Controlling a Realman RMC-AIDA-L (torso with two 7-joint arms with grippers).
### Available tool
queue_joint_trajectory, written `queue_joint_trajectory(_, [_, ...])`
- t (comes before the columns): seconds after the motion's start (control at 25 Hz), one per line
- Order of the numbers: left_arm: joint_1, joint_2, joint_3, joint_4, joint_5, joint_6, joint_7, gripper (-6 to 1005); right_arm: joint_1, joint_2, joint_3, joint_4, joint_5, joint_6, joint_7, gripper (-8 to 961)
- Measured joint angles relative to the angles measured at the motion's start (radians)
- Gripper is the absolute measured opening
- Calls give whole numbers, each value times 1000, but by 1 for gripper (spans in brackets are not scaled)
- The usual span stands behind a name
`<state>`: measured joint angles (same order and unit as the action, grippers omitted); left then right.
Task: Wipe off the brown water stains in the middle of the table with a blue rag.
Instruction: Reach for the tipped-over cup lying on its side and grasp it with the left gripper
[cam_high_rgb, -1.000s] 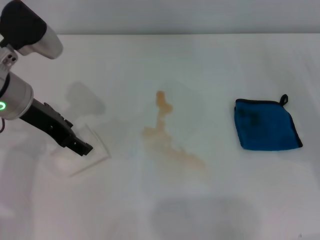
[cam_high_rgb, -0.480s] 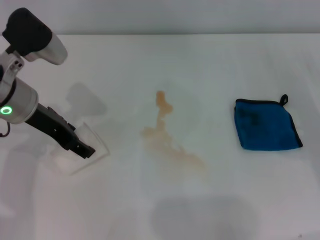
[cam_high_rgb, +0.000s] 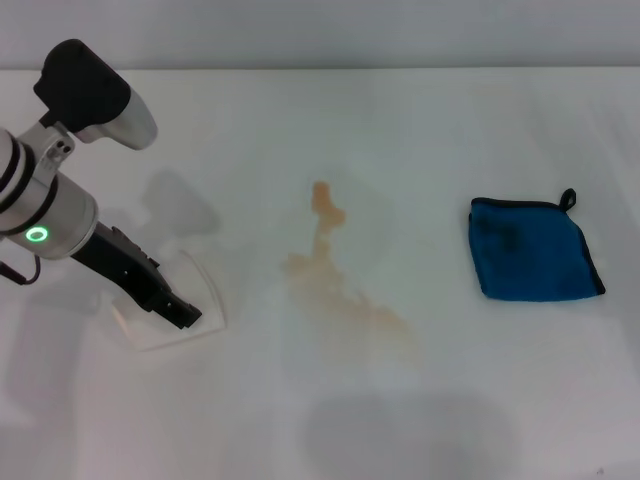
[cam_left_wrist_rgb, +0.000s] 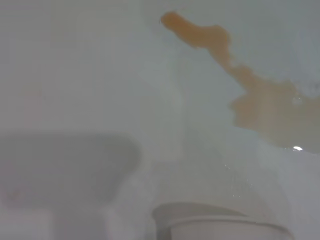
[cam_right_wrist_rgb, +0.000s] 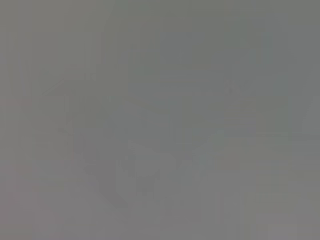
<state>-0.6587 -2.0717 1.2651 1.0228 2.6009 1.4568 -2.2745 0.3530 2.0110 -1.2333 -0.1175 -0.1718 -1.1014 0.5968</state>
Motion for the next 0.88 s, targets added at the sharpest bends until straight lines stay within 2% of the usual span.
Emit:
queue_joint_trajectory(0.48, [-13,2,0,8,2,6,-1,877,19,0,0,-1,0,4,0,747])
queue_joint_trajectory(0.88, [-28,4,1,28,13,72,-7,878,25,0,12,-1,0,6,0,747])
